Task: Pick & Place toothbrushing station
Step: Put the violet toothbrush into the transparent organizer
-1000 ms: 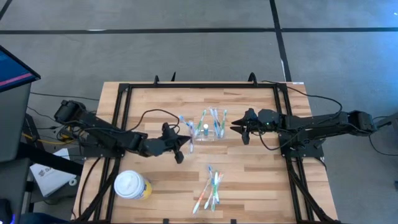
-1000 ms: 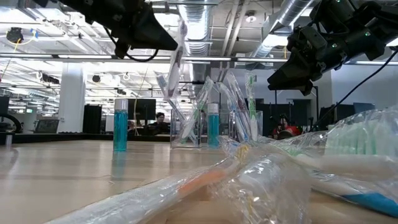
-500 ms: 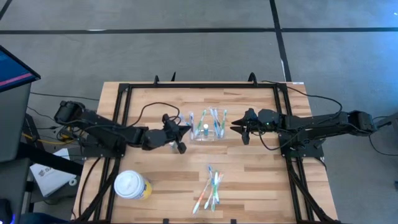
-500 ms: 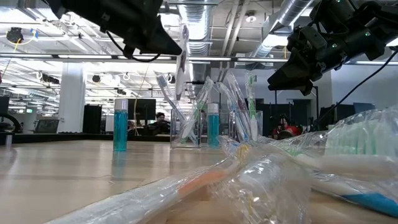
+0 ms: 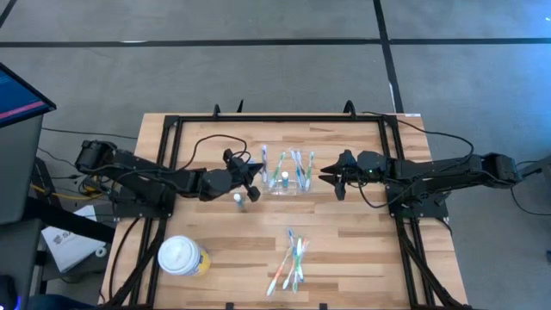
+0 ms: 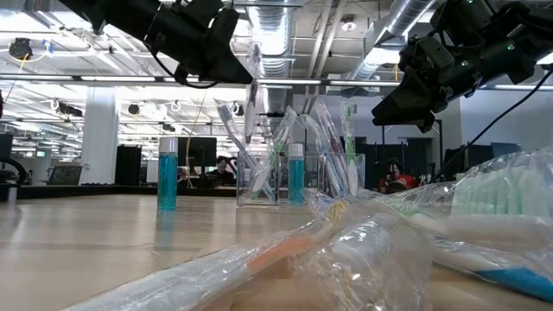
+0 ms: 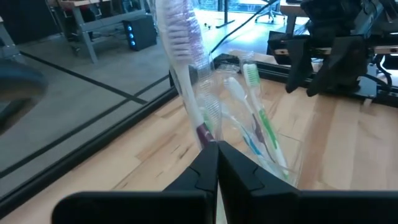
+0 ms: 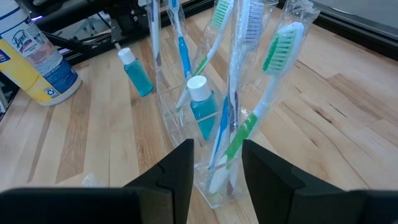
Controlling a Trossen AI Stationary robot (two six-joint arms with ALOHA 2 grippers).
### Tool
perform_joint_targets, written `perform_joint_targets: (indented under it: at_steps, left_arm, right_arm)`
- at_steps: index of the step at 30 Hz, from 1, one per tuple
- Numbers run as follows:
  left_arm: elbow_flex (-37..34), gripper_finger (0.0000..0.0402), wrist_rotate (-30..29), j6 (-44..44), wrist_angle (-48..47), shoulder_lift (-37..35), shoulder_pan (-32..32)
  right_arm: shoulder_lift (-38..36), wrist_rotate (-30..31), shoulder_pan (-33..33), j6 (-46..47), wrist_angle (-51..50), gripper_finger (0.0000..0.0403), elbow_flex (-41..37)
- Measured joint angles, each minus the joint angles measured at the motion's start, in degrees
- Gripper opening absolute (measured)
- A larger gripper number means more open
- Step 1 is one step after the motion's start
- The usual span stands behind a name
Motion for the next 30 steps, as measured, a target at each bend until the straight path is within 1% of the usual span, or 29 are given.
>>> perform_joint_targets:
  at_steps: [8,12,17,22,25,30]
  left_arm:
    - [-0.05,0.0,0.06,0.09,0.17,0.0,0.22]
    - [-3.96,0.0,0.28,0.11,6.38,0.02,0.71]
    - [-9.19,0.0,0.21,-0.08,14.74,0.04,0.93]
    - [-11.05,0.0,1.31,0.62,16.76,0.04,0.91]
    - [-11.52,0.0,1.37,2.41,17.42,0.04,0.91]
    - [-11.78,0.0,2.63,2.47,18.6,0.04,0.78]
  right_arm:
    - [0.0,0.18,0.01,0.0,0.01,0.0127,0.0]
    - [-0.01,1.83,-0.01,0.0,0.0,0.0127,0.0]
    - [0.01,1.9,0.01,0.0,-0.01,0.0127,-0.01]
    - [0.01,1.92,-0.05,0.0,0.01,0.0127,-0.01]
    - [-0.01,1.92,-0.05,0.0,0.01,0.0127,-0.01]
    - [0.01,1.92,-0.05,0.0,0.0,0.0127,0.0]
